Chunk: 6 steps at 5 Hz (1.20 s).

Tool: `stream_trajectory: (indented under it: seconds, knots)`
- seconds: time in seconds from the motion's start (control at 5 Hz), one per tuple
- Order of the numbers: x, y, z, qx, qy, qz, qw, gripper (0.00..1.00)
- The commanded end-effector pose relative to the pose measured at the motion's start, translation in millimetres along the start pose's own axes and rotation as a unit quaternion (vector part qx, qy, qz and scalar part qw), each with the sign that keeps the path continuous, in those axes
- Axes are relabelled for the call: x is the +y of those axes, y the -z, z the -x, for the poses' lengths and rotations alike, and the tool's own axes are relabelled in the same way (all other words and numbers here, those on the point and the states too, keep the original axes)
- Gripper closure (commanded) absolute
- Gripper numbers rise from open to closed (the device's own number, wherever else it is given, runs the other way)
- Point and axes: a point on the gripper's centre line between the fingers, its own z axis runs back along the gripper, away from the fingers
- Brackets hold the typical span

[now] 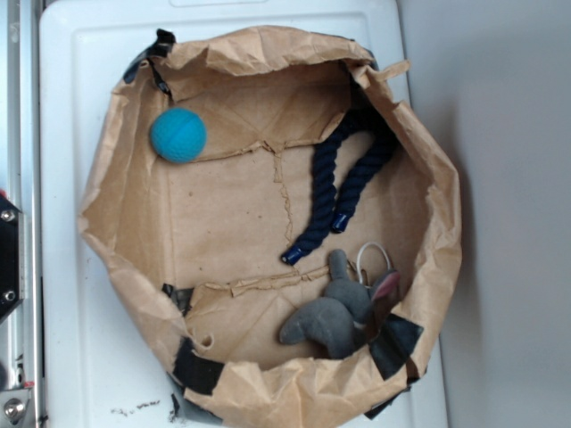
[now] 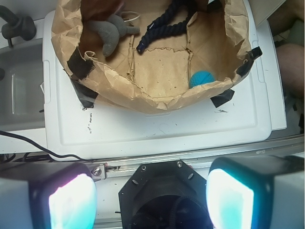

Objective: Grab the blue ball.

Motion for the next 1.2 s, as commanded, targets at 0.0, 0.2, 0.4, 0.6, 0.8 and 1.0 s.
stream_trajectory:
  seconds: [0.0, 0.2, 0.4, 0.6, 0.8, 1.0]
  knots:
    - [0.0, 0.0, 0.0, 0.0, 0.0, 0.0, 1.0, 0.0]
    - [0.0, 0.0, 0.0, 0.0, 0.0, 0.0, 1.0, 0.0]
    - [0.0, 0.0, 0.0, 0.0, 0.0, 0.0, 1.0, 0.0]
    - [4.0, 17.4, -17.5, 0.017, 0.014, 0.012, 1.0, 0.0]
    - [-1.5, 31.7, -49.8, 0.016, 0.035, 0.006, 0.999, 0.0]
    - [-8.7, 34.9, -77.6, -0.014, 0.06, 0.006, 0.998, 0.0]
